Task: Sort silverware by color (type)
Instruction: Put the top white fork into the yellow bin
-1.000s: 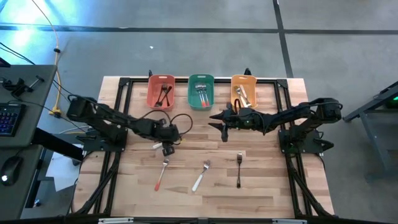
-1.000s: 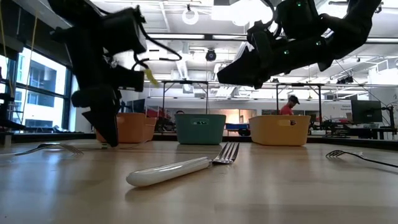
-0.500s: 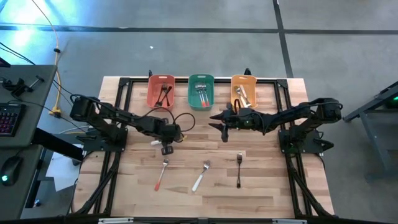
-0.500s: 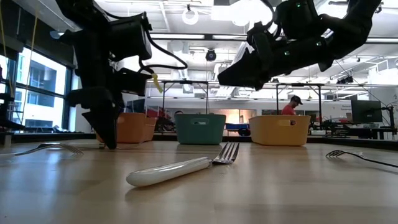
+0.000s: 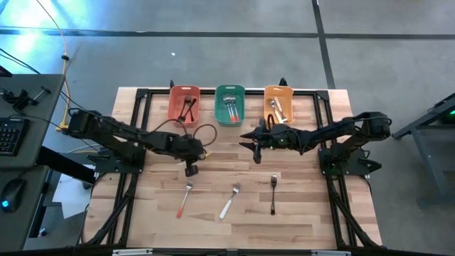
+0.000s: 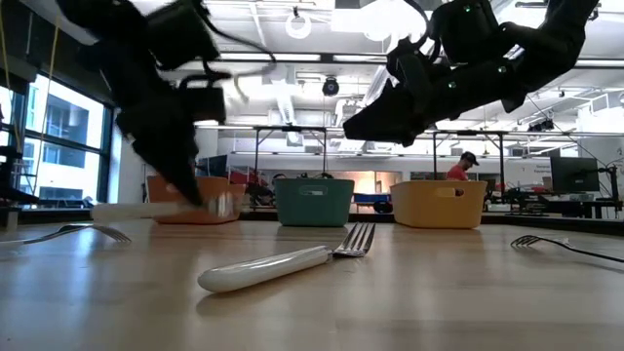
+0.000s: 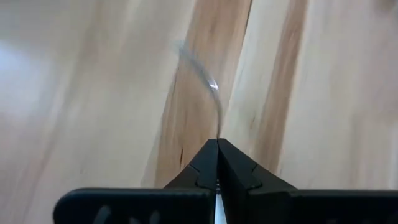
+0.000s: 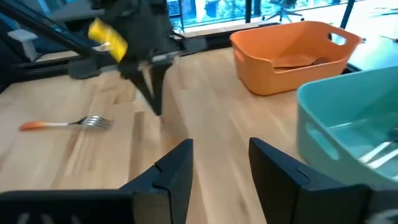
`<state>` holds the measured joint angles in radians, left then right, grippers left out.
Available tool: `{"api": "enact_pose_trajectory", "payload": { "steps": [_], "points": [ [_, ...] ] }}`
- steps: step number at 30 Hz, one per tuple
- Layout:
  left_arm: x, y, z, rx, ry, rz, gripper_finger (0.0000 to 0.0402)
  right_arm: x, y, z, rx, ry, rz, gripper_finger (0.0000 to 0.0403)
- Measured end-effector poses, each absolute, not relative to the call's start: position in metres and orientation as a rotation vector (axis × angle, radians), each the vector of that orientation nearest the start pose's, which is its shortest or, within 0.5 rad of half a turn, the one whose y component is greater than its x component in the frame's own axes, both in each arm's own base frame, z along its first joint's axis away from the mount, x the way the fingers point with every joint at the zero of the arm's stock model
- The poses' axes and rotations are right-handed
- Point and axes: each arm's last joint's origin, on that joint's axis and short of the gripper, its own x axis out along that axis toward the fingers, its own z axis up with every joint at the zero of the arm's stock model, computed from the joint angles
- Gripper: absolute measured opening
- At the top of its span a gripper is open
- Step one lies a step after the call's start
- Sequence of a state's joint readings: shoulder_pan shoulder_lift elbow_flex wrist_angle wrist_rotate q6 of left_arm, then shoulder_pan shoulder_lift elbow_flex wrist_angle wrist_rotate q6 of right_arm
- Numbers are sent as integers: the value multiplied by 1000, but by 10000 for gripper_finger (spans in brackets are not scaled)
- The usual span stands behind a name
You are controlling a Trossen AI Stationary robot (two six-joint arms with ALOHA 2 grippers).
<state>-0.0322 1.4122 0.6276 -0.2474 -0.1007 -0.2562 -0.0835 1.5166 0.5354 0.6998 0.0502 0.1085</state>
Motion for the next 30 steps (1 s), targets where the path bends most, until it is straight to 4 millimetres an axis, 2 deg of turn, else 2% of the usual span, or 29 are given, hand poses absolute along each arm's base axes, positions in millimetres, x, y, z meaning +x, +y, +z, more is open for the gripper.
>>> {"api": "enact_pose_trajectory", "payload": {
  "steps": [8, 13, 20, 25, 28, 30],
  "points": [
    [233, -4, 179, -257, 494, 149, 2, 297, -5, 157, 157, 189, -76, 170],
    [230, -4, 186, -273, 273, 122, 1, 316, -1, 153, 215, 149, -57, 202],
    [233, -4, 195, -239, 142, 102, 0, 366, 1, 161, 242, 92, 1, 220],
    [234, -4, 198, -224, 107, 97, 0, 389, 1, 168, 208, 60, 39, 220],
    [234, -4, 200, -221, 90, 96, 0, 397, 2, 172, 168, 58, 46, 206],
    [234, -4, 201, -217, 81, 95, 0, 400, 2, 174, 146, 68, 47, 178]
  ]
}}
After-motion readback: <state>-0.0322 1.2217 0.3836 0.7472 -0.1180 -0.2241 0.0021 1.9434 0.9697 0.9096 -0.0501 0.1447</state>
